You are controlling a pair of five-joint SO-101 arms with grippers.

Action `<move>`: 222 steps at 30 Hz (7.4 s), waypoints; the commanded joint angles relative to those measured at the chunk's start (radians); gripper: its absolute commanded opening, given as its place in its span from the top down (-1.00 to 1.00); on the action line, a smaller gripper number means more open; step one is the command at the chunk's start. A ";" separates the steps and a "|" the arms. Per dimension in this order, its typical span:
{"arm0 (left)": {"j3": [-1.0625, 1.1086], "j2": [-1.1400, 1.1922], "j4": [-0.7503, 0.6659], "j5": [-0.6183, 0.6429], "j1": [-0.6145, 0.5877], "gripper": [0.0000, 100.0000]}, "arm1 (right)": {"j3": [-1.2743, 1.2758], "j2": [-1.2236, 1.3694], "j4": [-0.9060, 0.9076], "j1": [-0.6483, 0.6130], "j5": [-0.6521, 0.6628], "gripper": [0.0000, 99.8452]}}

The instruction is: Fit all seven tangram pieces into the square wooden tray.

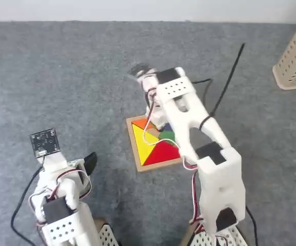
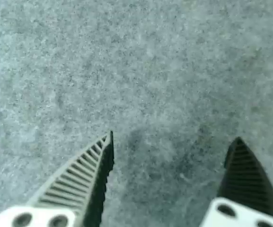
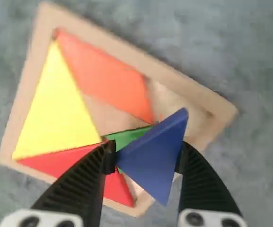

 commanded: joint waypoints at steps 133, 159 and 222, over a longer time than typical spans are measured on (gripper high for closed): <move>-0.013 -0.012 -0.002 -0.002 0.002 0.29 | 0.637 -0.358 -0.590 -0.033 -0.081 0.99; -0.013 -0.012 -0.002 -0.002 0.002 0.29 | 0.525 -0.358 -0.458 0.124 -0.029 0.99; -0.013 -0.012 -0.002 -0.002 0.002 0.29 | 0.236 -0.242 -0.354 0.196 0.063 0.99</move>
